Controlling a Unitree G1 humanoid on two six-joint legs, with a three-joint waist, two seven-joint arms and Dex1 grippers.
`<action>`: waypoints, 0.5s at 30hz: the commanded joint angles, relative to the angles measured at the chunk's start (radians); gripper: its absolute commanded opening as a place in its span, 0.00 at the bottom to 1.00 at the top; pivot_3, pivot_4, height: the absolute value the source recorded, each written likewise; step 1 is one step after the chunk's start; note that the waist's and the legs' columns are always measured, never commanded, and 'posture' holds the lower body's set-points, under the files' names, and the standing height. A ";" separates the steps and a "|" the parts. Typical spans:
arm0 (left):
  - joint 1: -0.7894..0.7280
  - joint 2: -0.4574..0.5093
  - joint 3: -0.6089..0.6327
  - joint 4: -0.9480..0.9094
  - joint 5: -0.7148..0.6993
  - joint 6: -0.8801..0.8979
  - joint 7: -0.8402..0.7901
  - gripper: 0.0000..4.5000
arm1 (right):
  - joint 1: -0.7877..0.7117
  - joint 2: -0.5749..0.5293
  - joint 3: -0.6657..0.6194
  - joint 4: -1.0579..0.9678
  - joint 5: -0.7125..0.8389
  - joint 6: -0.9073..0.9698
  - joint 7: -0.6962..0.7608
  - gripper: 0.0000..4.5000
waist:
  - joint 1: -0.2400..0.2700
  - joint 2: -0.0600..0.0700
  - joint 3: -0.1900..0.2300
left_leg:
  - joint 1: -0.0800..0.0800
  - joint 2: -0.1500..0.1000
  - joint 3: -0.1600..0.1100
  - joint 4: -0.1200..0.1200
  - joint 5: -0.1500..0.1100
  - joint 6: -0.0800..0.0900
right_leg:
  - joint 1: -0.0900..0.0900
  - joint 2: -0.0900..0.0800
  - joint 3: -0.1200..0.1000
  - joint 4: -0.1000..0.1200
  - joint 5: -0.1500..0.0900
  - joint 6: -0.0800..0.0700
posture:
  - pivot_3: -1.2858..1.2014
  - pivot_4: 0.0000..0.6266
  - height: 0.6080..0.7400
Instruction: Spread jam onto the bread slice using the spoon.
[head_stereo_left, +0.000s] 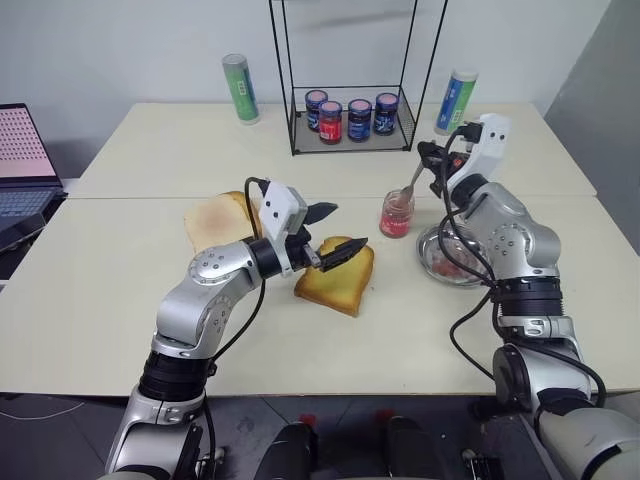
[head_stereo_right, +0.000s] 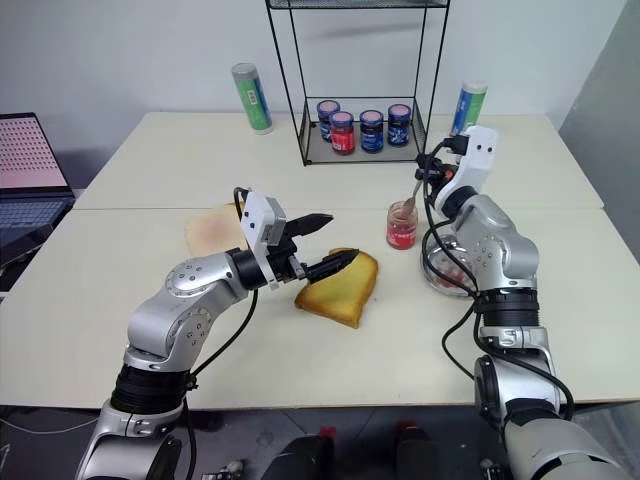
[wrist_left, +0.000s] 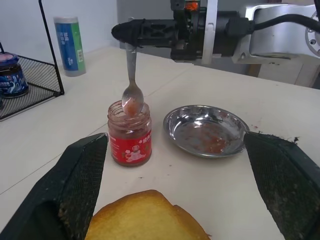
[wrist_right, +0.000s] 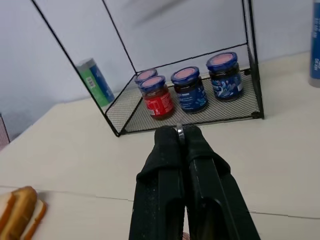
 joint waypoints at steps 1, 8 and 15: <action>0.002 0.010 0.032 -0.042 -0.003 -0.014 0.011 1.00 | -0.010 -0.008 0.080 0.002 -0.123 -0.135 0.058 0.01 | 0.000 0.000 0.000 | 0.000 0.000 0.000 0.000 0.000 0.000 | 0.000 0.000 0.000 0.000 0.000 0.000 | 0.52 0.24 1.00; 0.017 0.023 0.041 -0.067 -0.006 0.000 0.025 1.00 | 0.019 0.013 0.172 0.052 -0.265 -0.278 0.097 0.01 | 0.000 0.000 0.000 | 0.000 0.000 0.000 0.000 0.000 0.000 | 0.000 0.000 0.000 0.000 0.000 0.000 | 0.52 0.24 1.00; 0.025 0.035 0.044 -0.084 -0.014 0.011 0.032 1.00 | 0.059 0.020 0.188 0.123 -0.340 -0.345 0.094 0.01 | 0.000 0.000 0.000 | 0.000 0.000 0.000 0.000 0.000 0.000 | 0.000 0.000 0.000 0.000 0.000 0.000 | 0.52 0.24 1.00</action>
